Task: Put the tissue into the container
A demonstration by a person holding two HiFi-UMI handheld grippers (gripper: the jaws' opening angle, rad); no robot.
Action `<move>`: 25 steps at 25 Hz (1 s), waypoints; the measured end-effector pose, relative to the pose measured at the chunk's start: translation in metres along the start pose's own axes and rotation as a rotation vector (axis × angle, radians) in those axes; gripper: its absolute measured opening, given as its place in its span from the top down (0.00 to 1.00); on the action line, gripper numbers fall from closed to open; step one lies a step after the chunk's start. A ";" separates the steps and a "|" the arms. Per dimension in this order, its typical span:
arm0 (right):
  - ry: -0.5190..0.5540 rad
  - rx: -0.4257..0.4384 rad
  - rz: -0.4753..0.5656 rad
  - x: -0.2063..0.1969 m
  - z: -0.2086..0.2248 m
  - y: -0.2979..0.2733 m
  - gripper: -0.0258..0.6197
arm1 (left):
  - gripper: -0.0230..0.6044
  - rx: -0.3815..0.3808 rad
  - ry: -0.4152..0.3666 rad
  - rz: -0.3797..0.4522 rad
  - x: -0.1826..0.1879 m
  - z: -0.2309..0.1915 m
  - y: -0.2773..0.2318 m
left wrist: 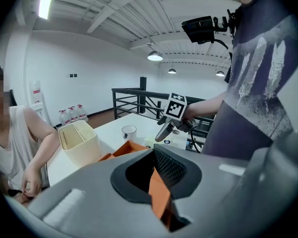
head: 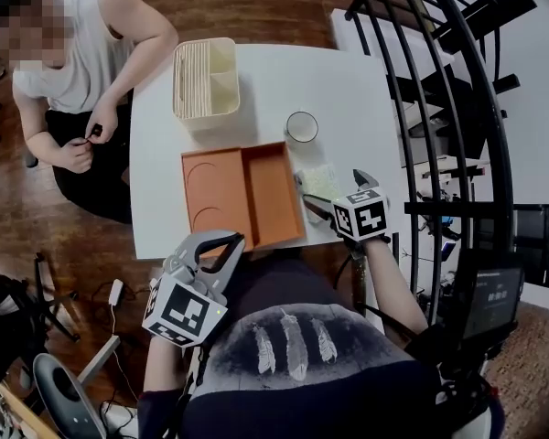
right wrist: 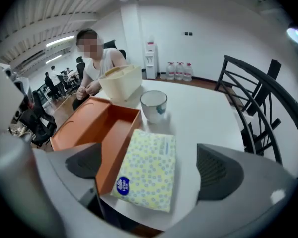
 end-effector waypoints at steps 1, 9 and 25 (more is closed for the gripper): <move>-0.010 -0.004 -0.022 -0.004 0.002 -0.007 0.05 | 0.94 -0.004 0.002 -0.003 -0.001 -0.001 0.000; -0.021 -0.062 -0.117 -0.025 0.013 -0.040 0.05 | 0.94 -0.020 0.019 -0.016 -0.006 -0.003 0.000; -0.085 0.069 0.025 -0.002 -0.006 0.016 0.25 | 0.94 -0.007 0.044 0.009 -0.009 -0.008 0.008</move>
Point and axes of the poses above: the fingertips, and each gripper's own axes: y backward along the fingers, z to its right, x out of its top, the point moved 10 cm from there along y, backward along the fingers, and after that the axes turned 4 degrees about -y, right-handed, at the moved point
